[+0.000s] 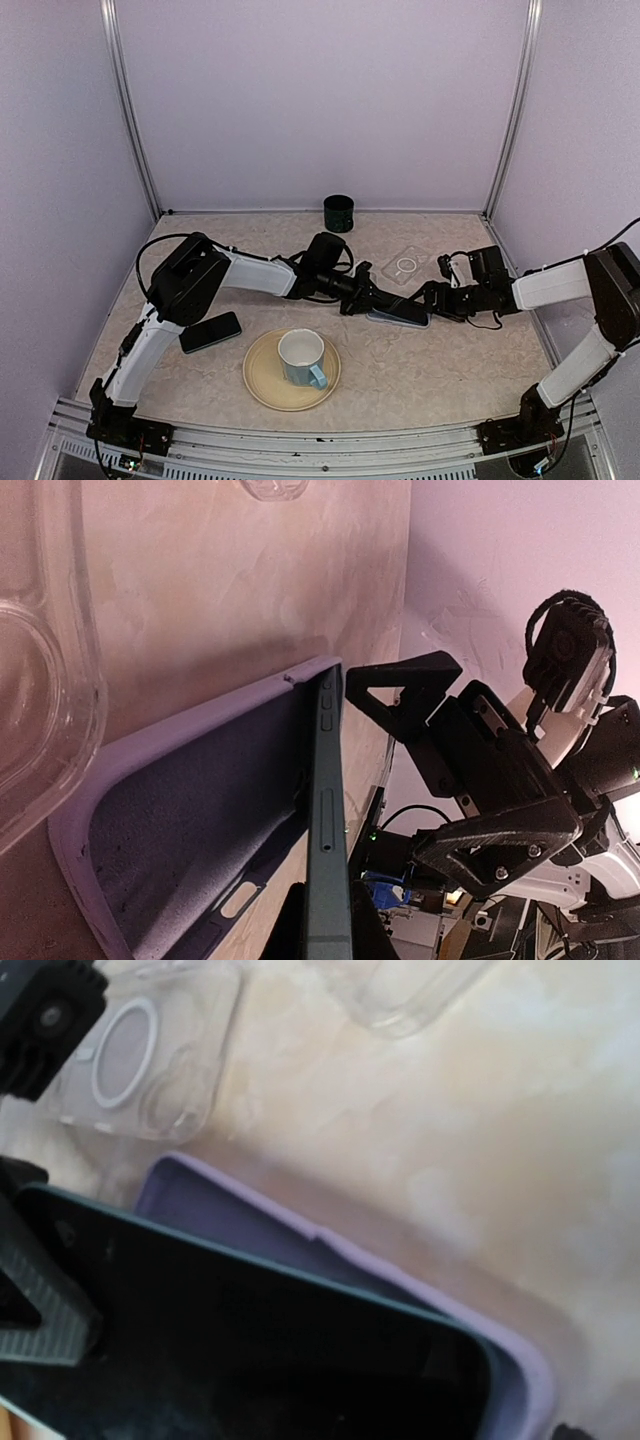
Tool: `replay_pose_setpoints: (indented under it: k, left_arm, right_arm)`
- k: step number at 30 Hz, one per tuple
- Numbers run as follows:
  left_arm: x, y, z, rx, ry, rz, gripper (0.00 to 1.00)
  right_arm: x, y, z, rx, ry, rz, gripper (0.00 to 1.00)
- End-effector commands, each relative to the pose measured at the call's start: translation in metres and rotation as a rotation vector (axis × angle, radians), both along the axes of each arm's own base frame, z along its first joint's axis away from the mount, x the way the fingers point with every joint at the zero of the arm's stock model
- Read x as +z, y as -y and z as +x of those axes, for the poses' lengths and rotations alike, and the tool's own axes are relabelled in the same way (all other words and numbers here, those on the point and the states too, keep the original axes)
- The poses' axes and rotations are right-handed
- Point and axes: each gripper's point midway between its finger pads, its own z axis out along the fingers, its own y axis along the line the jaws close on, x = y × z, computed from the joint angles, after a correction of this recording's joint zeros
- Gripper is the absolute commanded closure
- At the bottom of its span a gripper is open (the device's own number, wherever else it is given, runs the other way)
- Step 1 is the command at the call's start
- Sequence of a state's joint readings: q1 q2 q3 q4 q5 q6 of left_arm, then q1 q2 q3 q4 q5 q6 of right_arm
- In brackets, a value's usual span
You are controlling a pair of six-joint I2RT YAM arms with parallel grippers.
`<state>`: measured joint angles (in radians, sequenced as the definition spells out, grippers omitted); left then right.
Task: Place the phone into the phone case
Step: Install the phone on the phone case.
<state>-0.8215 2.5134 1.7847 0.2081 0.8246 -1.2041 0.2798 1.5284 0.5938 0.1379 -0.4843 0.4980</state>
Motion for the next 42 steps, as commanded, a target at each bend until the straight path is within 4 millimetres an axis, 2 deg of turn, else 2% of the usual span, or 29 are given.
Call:
replay_pose_setpoints:
  k: [1, 16, 26, 31, 42]
  left_arm:
    - [0.004, 0.001, -0.009, -0.022, -0.015, 0.002, 1.0]
    - [0.01, 0.011, -0.029, -0.077, -0.03, -0.032, 1.0]
    - [0.006, 0.009, -0.029, -0.071, -0.048, -0.049, 1.0]
    - [0.015, 0.013, -0.03, -0.081, -0.046, -0.091, 1.0]
    - [-0.021, -0.004, -0.036, -0.039, -0.069, -0.022, 1.0]
  right_arm:
    - [-0.002, -0.009, -0.005, 0.025, -0.004, -0.006, 0.0]
    - [0.0, -0.034, 0.004, 0.078, 0.006, 0.032, 0.0]
    - [0.005, -0.049, 0.004, 0.127, 0.014, 0.066, 0.0]
    - [0.006, -0.059, 0.003, 0.157, 0.01, 0.084, 0.0]
    - [0.006, -0.061, -0.001, 0.165, -0.004, 0.079, 0.0]
